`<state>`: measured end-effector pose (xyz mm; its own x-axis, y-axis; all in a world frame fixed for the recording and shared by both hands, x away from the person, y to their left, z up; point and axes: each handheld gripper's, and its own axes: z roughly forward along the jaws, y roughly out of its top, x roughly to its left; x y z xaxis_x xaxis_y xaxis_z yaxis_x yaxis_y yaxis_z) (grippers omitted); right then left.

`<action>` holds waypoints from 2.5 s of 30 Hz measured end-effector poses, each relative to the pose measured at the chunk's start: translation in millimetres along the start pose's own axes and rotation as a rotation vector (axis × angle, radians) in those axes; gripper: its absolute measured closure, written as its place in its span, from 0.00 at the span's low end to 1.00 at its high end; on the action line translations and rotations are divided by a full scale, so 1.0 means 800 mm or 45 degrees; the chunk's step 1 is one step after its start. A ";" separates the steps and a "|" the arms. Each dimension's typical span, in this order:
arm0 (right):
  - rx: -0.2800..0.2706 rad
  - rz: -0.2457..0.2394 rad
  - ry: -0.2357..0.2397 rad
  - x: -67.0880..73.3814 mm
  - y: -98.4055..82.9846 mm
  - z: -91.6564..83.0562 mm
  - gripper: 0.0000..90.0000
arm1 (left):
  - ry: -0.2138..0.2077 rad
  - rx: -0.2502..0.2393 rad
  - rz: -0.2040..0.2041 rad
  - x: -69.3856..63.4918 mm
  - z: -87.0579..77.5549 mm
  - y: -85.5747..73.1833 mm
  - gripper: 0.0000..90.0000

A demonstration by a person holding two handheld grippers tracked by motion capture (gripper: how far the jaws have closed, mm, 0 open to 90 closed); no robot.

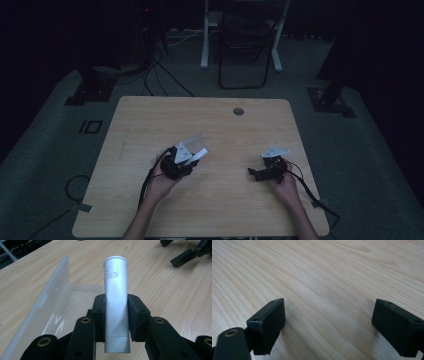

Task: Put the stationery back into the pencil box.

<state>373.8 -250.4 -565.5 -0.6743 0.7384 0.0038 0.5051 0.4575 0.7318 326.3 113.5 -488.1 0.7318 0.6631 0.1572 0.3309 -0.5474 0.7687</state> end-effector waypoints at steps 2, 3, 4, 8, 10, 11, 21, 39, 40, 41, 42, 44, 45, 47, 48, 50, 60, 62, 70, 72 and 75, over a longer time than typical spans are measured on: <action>0.000 0.000 0.000 0.000 0.000 0.000 0.13 | 0.004 -0.002 -0.008 0.002 0.001 -0.001 0.78; 0.000 0.000 0.000 0.000 0.000 0.000 0.13 | 0.006 0.000 -0.008 0.003 0.001 -0.002 0.78; 0.000 0.000 0.000 0.000 0.000 0.000 0.13 | 0.007 0.001 -0.008 0.004 0.001 -0.002 0.78; 0.000 0.000 0.000 0.000 0.000 0.000 0.13 | 0.023 0.001 -0.020 0.009 0.002 -0.004 0.78; 0.000 0.000 0.000 0.000 0.000 0.000 0.13 | 0.028 0.003 -0.030 0.012 0.004 -0.005 0.78; 0.000 0.000 0.000 0.000 0.000 0.000 0.13 | 0.028 0.007 -0.029 0.013 0.004 -0.005 0.78; 0.000 0.000 0.000 0.000 0.000 0.000 0.13 | 0.051 0.032 -0.043 0.023 0.009 -0.006 0.78; 0.000 0.000 0.000 0.000 0.000 0.000 0.13 | 0.080 0.063 -0.069 0.039 0.016 -0.014 0.78; 0.000 0.000 0.000 0.000 0.000 0.000 0.13 | 0.084 0.066 -0.066 0.039 0.016 -0.015 0.78; 0.000 0.000 0.000 0.000 0.000 0.000 0.13 | 0.088 0.070 -0.066 0.039 0.017 -0.015 0.78; 0.000 0.000 0.000 0.000 0.000 0.000 0.13 | 0.090 0.070 -0.068 0.040 0.018 -0.015 0.78; 0.000 0.000 0.000 0.000 0.000 0.000 0.13 | 0.091 0.076 -0.065 0.041 0.019 -0.015 0.78; 0.000 0.000 0.000 0.000 0.000 0.000 0.13 | 0.091 0.077 -0.065 0.041 0.019 -0.016 0.78; 0.000 0.000 0.000 0.000 0.000 0.000 0.13 | 0.090 0.077 -0.064 0.041 0.020 -0.016 0.78; 0.000 0.000 0.000 0.000 0.000 0.000 0.13 | 0.096 0.083 -0.061 0.041 0.021 -0.016 0.78; 0.000 0.000 0.000 0.000 0.000 0.000 0.13 | 0.098 0.084 -0.061 0.042 0.022 -0.017 0.78; 0.000 0.000 0.000 0.000 0.000 0.000 0.13 | 0.106 0.096 -0.052 0.045 0.027 -0.020 0.78; 0.000 0.000 0.000 0.000 0.000 0.000 0.13 | 0.106 0.098 -0.055 0.045 0.029 -0.022 0.78; 0.000 0.000 0.000 0.000 0.000 0.000 0.13 | 0.111 0.130 -0.059 0.050 0.035 -0.029 0.78; 0.000 0.000 0.000 0.000 0.000 0.000 0.13 | 0.114 0.132 -0.061 0.050 0.036 -0.030 0.78; 0.000 0.000 0.000 0.000 0.000 0.000 0.13 | 0.117 0.145 -0.075 0.052 0.039 -0.033 0.78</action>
<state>373.8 -250.4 -565.5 -0.6742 0.7385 0.0039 0.5052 0.4574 0.7318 366.6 139.2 -521.6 0.6534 0.7367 0.1743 0.4408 -0.5574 0.7036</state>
